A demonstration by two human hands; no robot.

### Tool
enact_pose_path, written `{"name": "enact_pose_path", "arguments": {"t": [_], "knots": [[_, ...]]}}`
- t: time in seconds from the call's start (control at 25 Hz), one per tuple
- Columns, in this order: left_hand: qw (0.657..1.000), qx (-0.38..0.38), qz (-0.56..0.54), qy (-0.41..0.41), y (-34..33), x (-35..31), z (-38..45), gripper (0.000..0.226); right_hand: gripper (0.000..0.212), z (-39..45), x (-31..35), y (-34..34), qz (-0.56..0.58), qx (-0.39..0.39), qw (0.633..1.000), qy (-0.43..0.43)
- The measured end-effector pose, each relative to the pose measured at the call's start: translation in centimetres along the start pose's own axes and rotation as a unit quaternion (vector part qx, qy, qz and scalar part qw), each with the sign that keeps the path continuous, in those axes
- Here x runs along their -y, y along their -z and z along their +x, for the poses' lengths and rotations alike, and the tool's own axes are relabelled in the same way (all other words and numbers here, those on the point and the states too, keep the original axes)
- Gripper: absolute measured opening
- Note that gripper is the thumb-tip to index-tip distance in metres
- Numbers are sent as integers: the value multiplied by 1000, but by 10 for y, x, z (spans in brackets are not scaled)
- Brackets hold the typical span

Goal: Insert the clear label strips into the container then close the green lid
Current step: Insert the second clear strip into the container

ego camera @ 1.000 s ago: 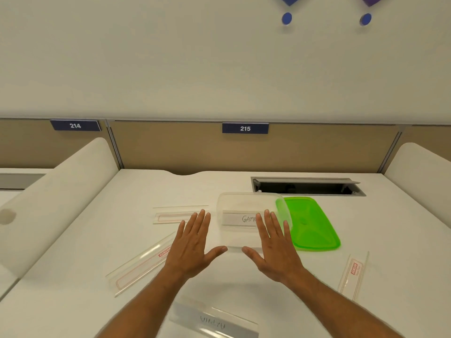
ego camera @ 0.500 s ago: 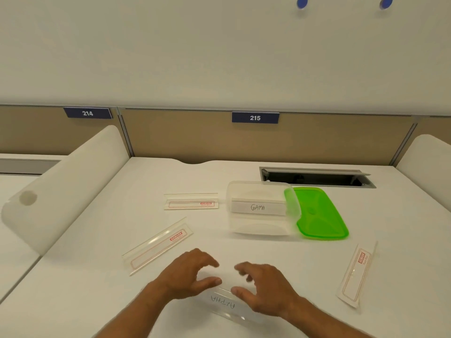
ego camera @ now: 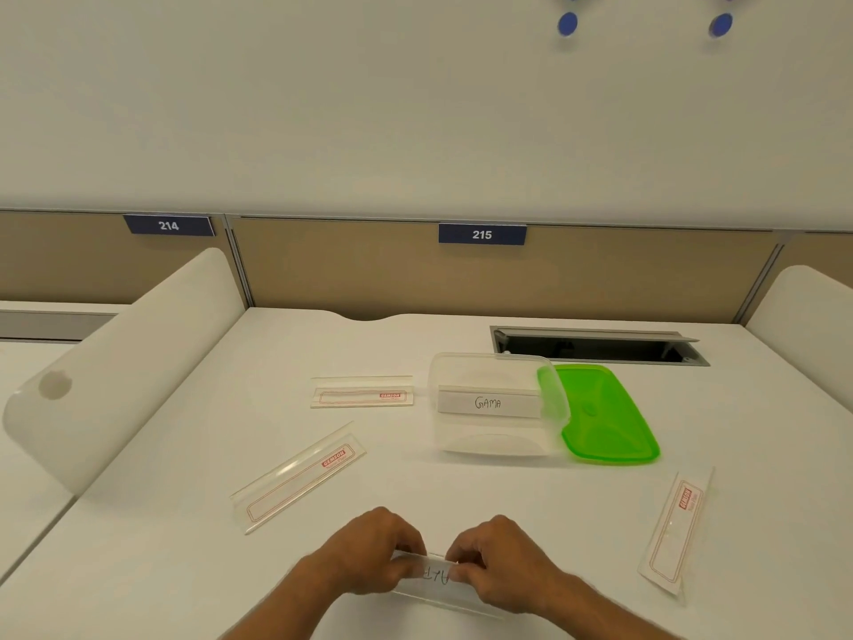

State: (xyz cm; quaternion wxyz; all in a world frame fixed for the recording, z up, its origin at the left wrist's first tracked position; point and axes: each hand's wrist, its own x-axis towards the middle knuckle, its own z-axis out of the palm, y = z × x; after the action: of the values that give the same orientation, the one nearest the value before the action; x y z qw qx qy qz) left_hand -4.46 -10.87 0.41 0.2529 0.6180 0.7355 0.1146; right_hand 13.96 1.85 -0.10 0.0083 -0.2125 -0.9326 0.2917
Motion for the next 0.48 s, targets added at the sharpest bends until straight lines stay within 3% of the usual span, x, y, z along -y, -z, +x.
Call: {"name": "enact_pose_path", "arguments": {"t": [0.16, 0.32, 0.4, 0.48], "knots": [[995, -69, -60, 25, 3, -3, 7, 15, 36, 6, -8, 10, 30, -113, 992, -39], [964, -170, -186, 89, 6, -11, 20, 7, 82, 11, -16, 14, 105, -280, 951, -74], [931, -203, -284, 110, 5, -17, 25, 8, 99, 14, -19, 14, 195, -289, 931, -111], [888, -213, -390, 120, 4, -25, 28, 6, 104, 15, -19, 13, 292, -239, 916, -137]]}}
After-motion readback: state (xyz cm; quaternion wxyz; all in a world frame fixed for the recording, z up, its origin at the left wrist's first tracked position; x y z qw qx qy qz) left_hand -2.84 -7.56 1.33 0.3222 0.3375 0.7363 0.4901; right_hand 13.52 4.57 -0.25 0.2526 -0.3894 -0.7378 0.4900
